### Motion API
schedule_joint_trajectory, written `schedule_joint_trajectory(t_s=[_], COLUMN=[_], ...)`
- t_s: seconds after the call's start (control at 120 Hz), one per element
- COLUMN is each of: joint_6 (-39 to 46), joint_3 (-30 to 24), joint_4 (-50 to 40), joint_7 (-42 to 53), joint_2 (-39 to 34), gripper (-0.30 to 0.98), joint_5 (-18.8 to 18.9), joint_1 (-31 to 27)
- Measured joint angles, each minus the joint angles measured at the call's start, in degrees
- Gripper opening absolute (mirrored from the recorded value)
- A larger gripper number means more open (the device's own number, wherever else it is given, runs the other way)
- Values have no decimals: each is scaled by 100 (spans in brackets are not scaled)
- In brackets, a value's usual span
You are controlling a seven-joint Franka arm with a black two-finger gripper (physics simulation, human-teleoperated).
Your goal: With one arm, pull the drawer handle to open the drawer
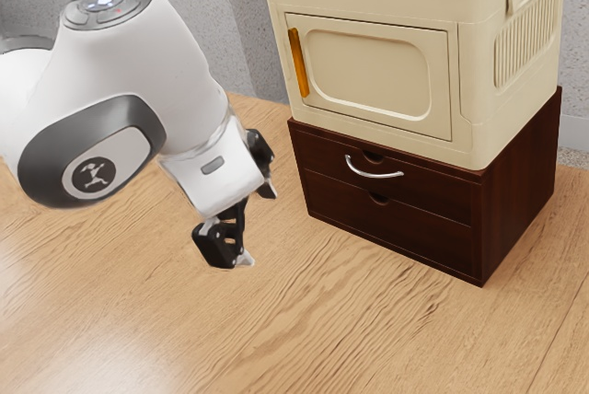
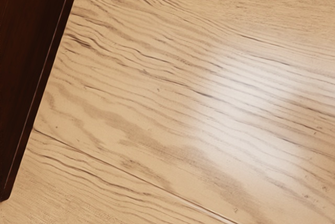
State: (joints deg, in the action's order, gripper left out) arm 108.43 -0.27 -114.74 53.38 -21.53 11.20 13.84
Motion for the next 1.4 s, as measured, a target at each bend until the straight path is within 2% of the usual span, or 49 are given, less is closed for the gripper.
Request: schedule_joint_trajectory(t_s=[0.225,0.317,0.525,0.65,1.117,1.4], joint_6=[576,926,1787,2123,2672,2720], joint_3=[401,427,439,440,446,432], joint_4=[246,255,357,377,1073,1119], joint_7=[1137,1459,1945,2161,2636,2782], joint_2=[654,857,1248,1462,2480,2617], gripper=[69,69,69,69,69,69], joint_5=[-383,-500,-1112,-1303,-1407,-1424], joint_1=[-34,-5,-17,-33,-511,-376])
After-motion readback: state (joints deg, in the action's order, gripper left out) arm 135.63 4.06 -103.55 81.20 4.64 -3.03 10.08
